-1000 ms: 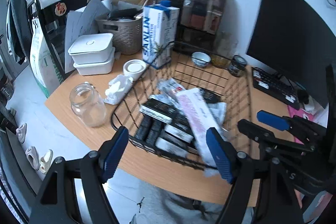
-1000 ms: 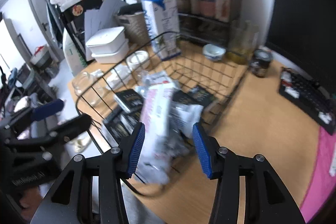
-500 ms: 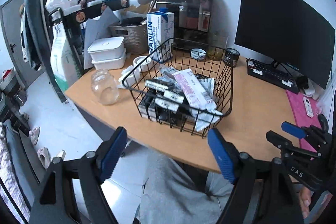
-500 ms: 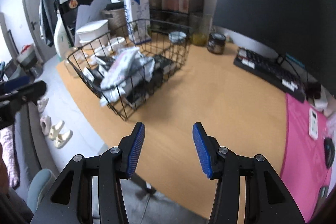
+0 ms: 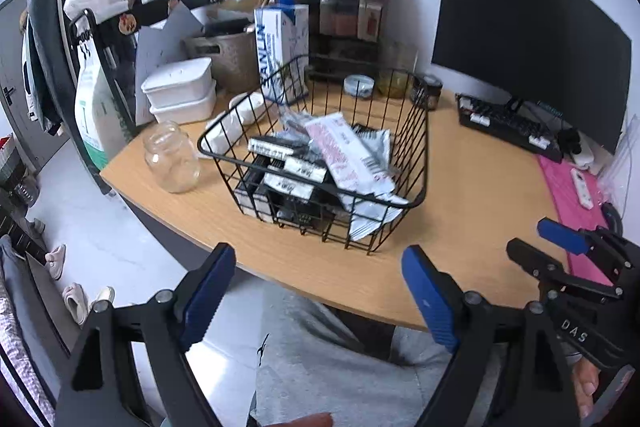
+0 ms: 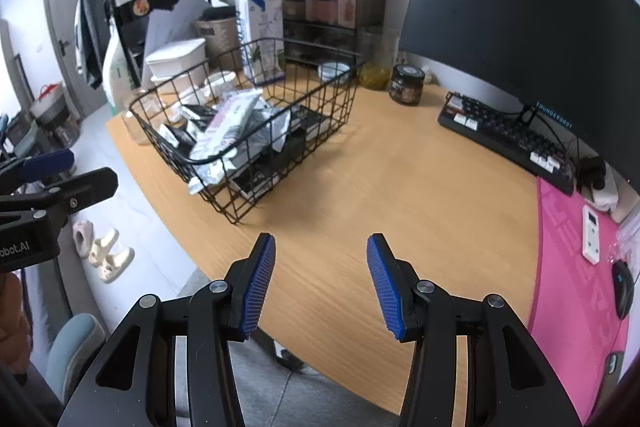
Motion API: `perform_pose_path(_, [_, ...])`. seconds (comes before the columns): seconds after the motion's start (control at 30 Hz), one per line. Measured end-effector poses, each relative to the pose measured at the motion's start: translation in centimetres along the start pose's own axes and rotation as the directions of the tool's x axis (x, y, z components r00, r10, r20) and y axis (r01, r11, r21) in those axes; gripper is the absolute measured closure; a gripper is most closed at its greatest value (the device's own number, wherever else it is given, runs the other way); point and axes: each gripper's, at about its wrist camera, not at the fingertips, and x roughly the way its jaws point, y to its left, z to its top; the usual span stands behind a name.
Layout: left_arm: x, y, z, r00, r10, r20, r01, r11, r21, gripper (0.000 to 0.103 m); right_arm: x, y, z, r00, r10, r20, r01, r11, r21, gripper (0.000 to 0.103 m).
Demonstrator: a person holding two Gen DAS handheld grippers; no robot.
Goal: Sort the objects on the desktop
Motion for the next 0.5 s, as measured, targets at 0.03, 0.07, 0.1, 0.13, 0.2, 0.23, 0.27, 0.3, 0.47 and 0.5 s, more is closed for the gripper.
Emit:
perform_pose_path(0.03, [0.4,0.2,0.0,1.0,-0.003,-0.01,0.003,1.0,-0.003,0.017,0.3,-0.1,0.0,1.0,-0.002,-0.005,0.002,1.0,0.006,0.055])
perform_pose_path(0.07, [0.7,0.3,0.0,1.0,-0.009,-0.019,0.008,1.0,-0.007,0.017,0.7,-0.1,0.0,1.0,-0.003,-0.009,0.003,1.0,0.009,0.055])
perform_pose_path(0.1, [1.0,0.5,-0.1,0.999,-0.015,-0.03,0.014,1.0,-0.011,0.017,0.9,-0.1,-0.1,1.0,-0.005,-0.012,0.006,1.0,0.007,0.055])
perform_pose_path(0.13, [1.1,0.5,-0.1,0.999,-0.014,-0.035,0.014,1.0,-0.012,0.017,1.2,0.0,-0.1,1.0,-0.01,-0.017,0.01,1.0,0.002,0.055])
perform_pose_path(0.2, [1.2,0.7,-0.1,0.999,-0.002,-0.034,0.002,1.0,-0.011,0.017,1.8,0.1,-0.1,0.999,-0.015,-0.028,0.015,1.0,0.0,0.055])
perform_pose_path(0.23, [1.2,0.7,-0.1,0.999,0.001,-0.032,-0.002,1.0,-0.011,0.017,2.1,0.1,-0.2,0.999,-0.012,-0.035,0.013,1.0,0.001,0.055])
perform_pose_path(0.27, [1.3,0.8,-0.1,1.0,0.003,-0.03,-0.003,1.0,-0.012,0.017,2.4,0.2,-0.3,0.999,-0.009,-0.041,0.009,1.0,0.0,0.055])
perform_pose_path(0.3, [1.3,0.8,0.0,0.999,0.002,-0.032,-0.002,1.0,-0.012,0.017,2.5,0.2,-0.3,0.999,-0.008,-0.044,0.008,1.0,-0.001,0.055])
perform_pose_path(0.47, [1.8,0.4,-0.1,0.999,0.006,-0.049,-0.006,1.0,0.001,0.017,3.0,0.3,-0.5,0.999,-0.014,-0.051,0.014,1.0,-0.009,0.055])
perform_pose_path(0.5, [1.9,0.2,-0.2,0.999,0.008,-0.052,-0.007,1.0,0.009,0.017,3.1,0.3,-0.5,0.999,-0.012,-0.053,0.012,1.0,-0.009,0.055])
